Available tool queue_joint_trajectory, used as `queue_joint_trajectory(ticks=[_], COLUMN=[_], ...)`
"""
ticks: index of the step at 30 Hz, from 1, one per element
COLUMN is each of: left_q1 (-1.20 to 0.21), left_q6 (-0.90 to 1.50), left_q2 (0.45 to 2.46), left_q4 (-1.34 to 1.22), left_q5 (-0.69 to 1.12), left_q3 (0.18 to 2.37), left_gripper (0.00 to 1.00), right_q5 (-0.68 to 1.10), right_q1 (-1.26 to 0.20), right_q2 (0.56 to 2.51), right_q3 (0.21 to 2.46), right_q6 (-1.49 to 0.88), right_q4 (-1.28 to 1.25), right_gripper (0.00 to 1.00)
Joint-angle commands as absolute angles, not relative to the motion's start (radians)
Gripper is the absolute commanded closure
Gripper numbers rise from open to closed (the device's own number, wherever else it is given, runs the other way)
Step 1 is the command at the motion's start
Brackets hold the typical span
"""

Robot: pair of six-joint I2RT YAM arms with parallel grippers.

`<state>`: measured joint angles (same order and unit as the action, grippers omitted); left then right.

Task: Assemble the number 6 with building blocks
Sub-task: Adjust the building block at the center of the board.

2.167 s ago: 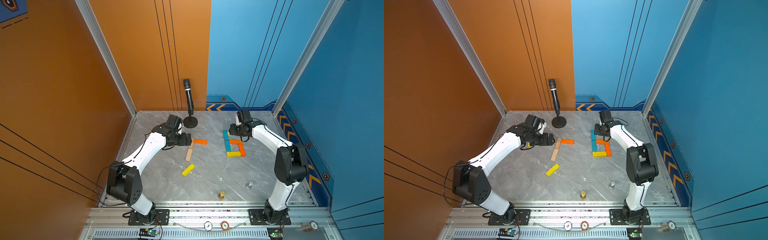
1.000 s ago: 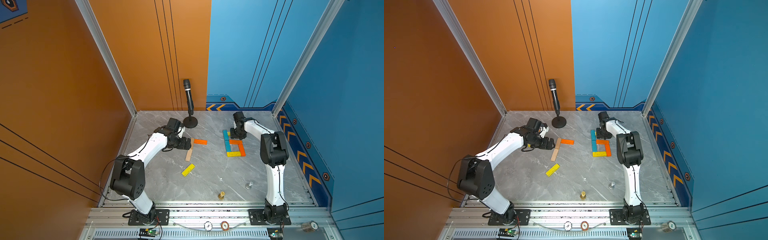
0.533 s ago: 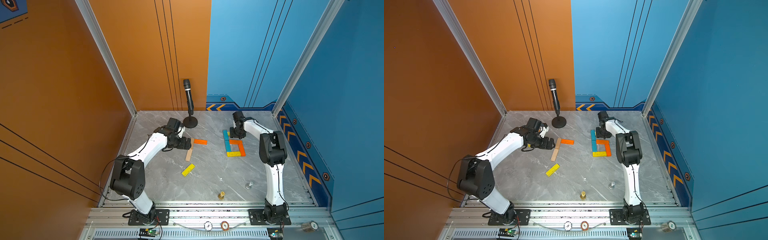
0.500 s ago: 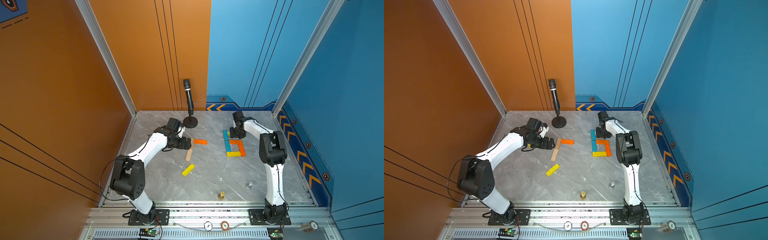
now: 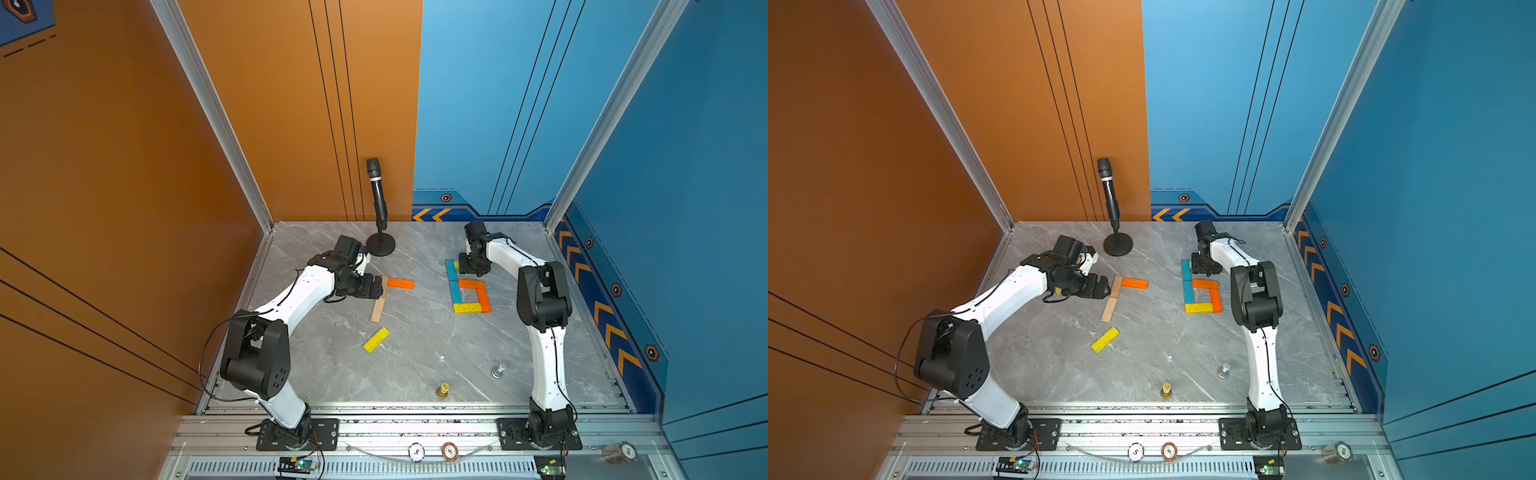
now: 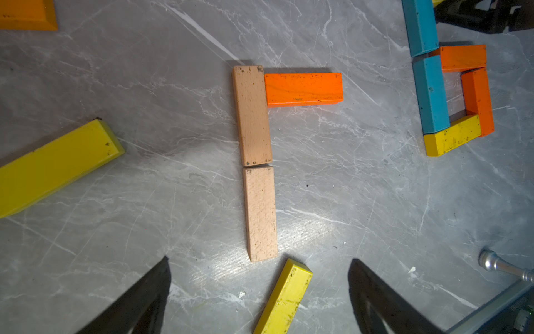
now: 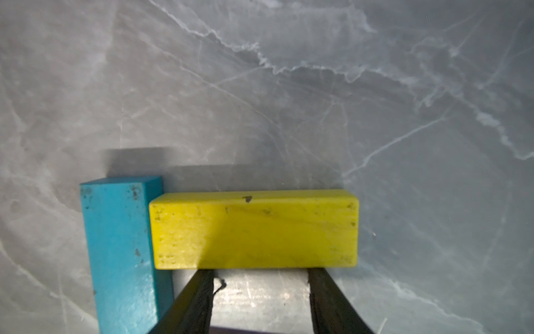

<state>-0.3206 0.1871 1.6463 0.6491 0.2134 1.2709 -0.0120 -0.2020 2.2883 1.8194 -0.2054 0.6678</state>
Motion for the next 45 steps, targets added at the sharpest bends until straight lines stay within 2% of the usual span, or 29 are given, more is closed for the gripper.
queue_joint_trajectory(ticks=[1,14,23,45], left_q1=[-0.311,-0.313,-0.32,-0.331], left_q6=[0.184,0.184,0.184,0.181], left_q2=[1.657,1.651,1.645,1.652], left_q4=[0.65,0.649,0.649,0.649], left_q5=[0.239,0.244,0.253,0.252], left_q3=[1.261,1.258,1.258,1.255], left_gripper=[0.04,0.05,0.05,0.05], right_q5=[-0.002,0.05,0.054,0.028], right_q1=[-0.201,-0.194,-0.183,-0.205], right_q2=[2.317,2.184,2.083,2.226], right_q3=[1.842,1.862,1.735,1.776], right_q6=[-0.19,-0.176,-0.188,-0.153], right_q4=[0.703,0.752,0.758,0.789], right_gripper=[0.47,0.47,0.47,0.54])
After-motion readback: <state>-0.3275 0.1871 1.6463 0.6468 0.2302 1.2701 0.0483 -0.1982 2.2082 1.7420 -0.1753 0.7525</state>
